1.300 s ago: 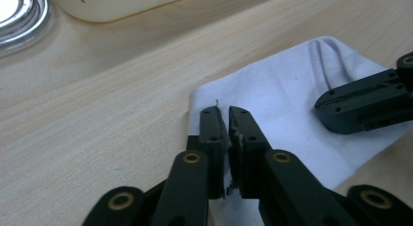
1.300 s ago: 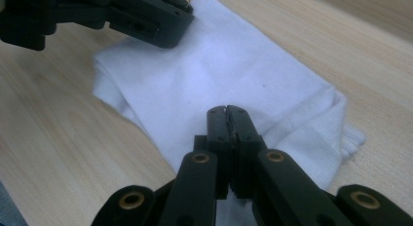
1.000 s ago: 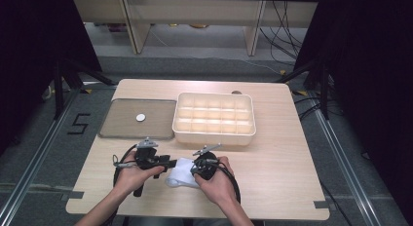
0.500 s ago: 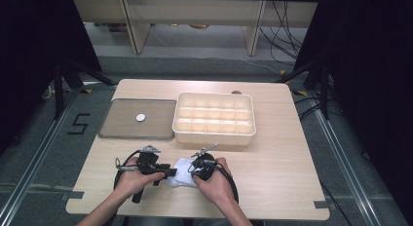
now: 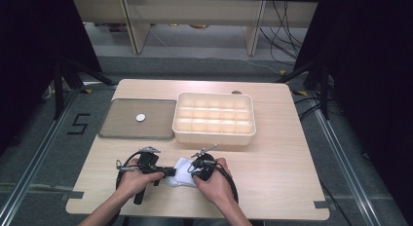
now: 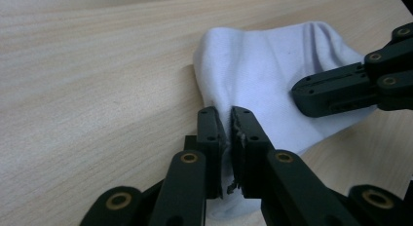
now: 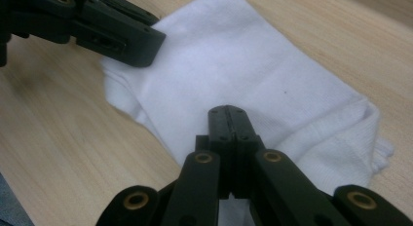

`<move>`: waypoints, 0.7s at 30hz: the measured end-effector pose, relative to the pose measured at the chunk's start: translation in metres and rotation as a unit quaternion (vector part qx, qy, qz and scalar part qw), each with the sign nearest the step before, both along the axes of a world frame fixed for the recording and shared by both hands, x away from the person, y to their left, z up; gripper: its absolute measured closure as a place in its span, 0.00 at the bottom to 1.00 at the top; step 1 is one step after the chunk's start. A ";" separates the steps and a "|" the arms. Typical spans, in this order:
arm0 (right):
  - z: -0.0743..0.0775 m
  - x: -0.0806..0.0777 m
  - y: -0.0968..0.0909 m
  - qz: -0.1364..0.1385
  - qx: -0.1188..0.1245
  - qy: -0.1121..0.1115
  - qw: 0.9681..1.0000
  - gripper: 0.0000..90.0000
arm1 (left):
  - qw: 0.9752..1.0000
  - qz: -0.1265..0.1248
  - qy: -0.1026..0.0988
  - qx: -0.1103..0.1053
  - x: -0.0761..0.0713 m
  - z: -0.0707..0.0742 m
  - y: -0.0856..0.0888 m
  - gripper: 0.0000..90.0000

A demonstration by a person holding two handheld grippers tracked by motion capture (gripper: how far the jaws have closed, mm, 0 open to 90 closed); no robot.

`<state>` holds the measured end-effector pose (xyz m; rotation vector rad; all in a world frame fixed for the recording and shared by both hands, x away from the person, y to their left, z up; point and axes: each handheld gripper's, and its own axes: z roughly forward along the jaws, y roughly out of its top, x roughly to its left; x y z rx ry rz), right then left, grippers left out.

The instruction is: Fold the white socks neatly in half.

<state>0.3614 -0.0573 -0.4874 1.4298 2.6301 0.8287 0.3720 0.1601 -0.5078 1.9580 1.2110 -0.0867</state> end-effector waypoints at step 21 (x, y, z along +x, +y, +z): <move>0.000 0.003 0.002 0.003 0.000 0.008 1.000 1.00 | 0.997 -0.029 -0.019 -0.067 -0.007 0.032 -0.010 0.93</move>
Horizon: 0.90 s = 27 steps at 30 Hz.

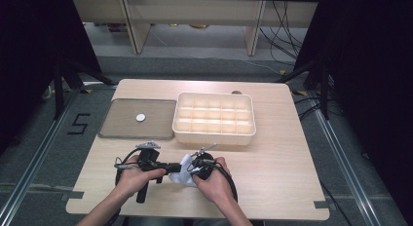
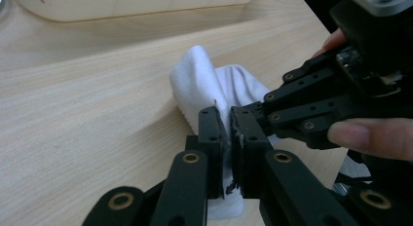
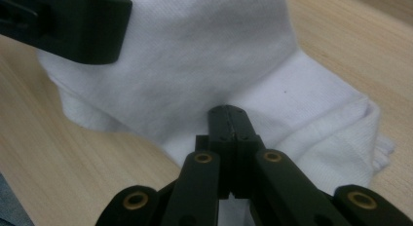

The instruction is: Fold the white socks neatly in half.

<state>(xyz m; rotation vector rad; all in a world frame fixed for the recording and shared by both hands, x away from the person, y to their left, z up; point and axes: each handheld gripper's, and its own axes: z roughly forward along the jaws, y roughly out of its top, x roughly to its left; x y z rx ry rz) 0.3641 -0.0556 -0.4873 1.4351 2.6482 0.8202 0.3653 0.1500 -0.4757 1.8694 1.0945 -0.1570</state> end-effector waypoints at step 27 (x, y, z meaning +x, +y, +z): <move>0.029 -0.001 -0.050 -0.040 0.004 -0.043 0.998 1.00 | 1.000 -0.002 -0.013 0.000 0.001 0.008 -0.002 0.93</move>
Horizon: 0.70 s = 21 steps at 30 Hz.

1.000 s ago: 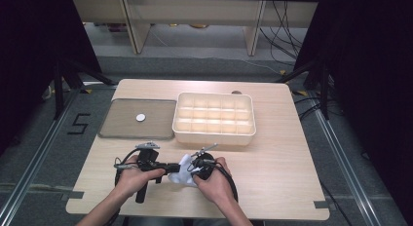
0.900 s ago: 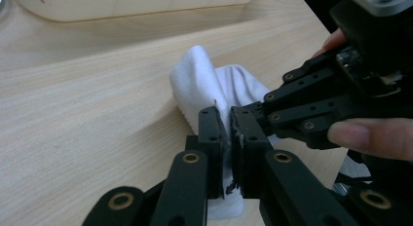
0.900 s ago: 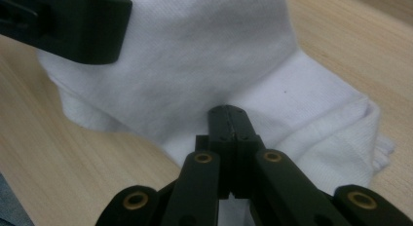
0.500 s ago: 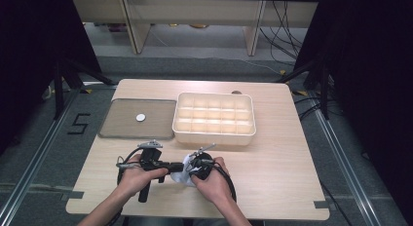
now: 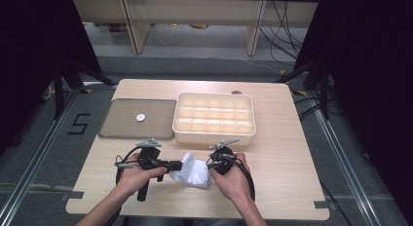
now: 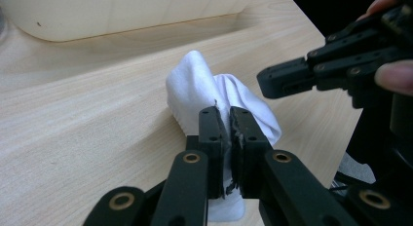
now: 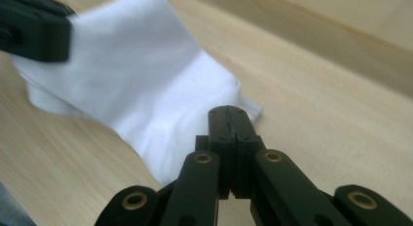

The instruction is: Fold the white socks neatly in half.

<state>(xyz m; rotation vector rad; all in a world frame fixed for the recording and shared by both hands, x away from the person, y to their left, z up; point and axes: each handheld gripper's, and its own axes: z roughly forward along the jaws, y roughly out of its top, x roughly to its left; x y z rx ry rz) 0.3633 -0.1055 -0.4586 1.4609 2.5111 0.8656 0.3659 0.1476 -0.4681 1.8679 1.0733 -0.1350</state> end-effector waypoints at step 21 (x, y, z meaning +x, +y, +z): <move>-0.020 -0.003 0.010 -0.012 -0.003 0.018 1.000 1.00 | 1.000 -0.010 -0.007 0.017 0.000 0.001 -0.013 0.93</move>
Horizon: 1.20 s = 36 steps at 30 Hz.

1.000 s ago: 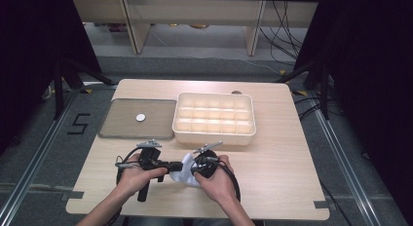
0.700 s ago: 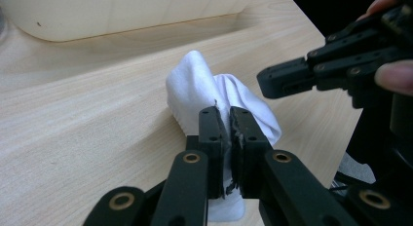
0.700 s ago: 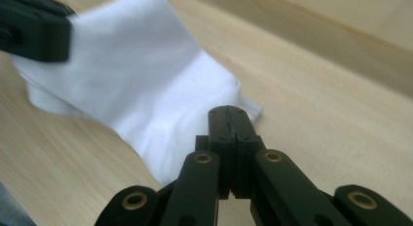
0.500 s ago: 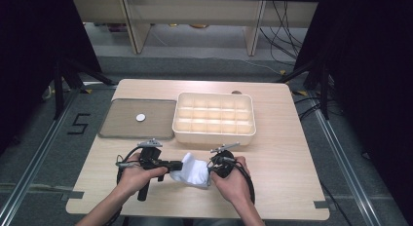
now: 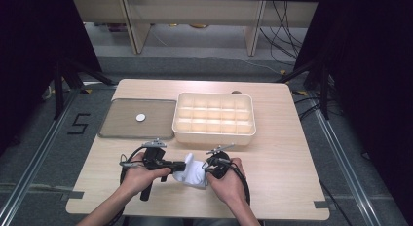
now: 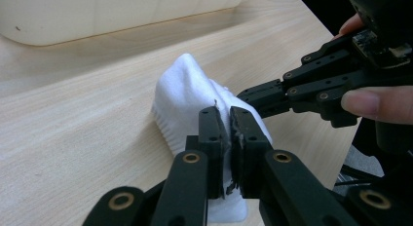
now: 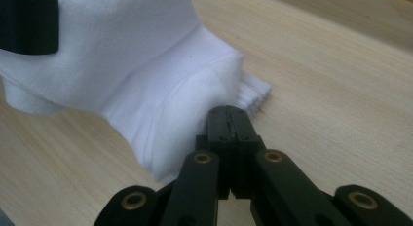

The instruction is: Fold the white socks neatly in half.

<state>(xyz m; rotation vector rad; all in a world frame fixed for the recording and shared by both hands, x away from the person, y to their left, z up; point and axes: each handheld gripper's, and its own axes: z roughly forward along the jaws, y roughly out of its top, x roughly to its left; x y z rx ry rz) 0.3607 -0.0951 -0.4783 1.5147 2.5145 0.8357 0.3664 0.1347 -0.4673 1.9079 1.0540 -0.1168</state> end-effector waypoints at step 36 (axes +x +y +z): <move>-0.007 0.005 0.004 -0.006 -0.004 0.009 1.000 1.00 | 1.000 -0.008 -0.007 0.013 0.001 0.002 -0.008 0.93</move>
